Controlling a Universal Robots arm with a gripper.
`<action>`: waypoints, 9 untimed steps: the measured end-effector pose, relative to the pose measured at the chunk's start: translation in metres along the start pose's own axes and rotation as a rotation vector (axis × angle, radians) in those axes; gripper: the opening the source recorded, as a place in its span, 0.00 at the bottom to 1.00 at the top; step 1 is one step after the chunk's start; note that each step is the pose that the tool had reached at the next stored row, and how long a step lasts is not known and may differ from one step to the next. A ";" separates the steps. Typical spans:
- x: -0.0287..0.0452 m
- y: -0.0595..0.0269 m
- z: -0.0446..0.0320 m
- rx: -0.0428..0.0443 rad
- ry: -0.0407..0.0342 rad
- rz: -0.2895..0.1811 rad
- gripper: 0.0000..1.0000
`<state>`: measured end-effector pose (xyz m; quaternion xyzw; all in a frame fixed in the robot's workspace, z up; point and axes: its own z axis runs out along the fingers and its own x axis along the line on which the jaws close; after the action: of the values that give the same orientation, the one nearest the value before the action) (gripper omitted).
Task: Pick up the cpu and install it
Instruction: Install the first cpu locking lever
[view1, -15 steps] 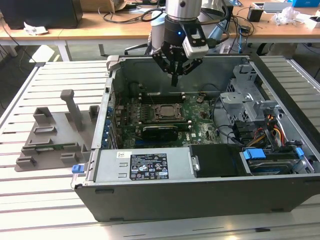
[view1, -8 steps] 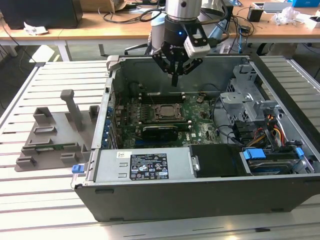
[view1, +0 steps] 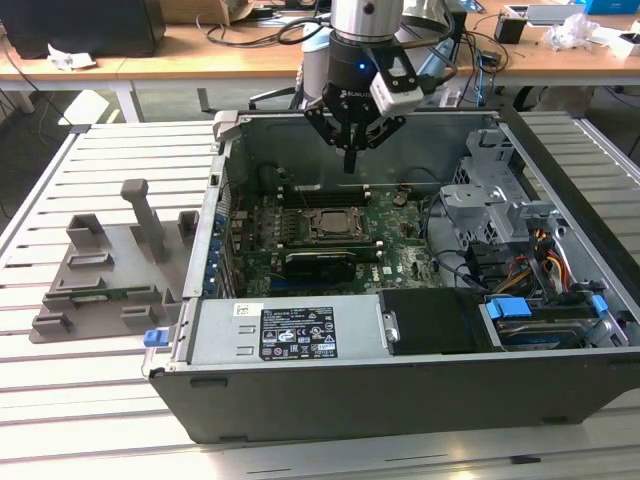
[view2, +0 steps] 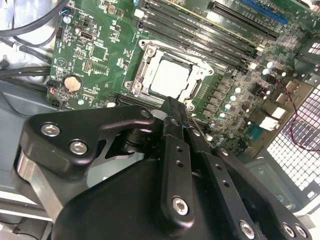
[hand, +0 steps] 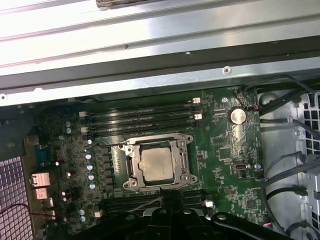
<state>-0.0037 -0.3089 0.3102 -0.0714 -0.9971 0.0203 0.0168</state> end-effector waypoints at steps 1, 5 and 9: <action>0.0000 0.0000 0.0000 0.0001 -0.0001 -0.004 0.11; 0.0000 0.0000 0.0000 0.0008 -0.0012 -0.026 0.11; 0.0000 0.0000 0.0000 0.0017 -0.0024 -0.058 0.11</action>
<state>-0.0037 -0.3089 0.3102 -0.0424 -0.9988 0.0207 0.0162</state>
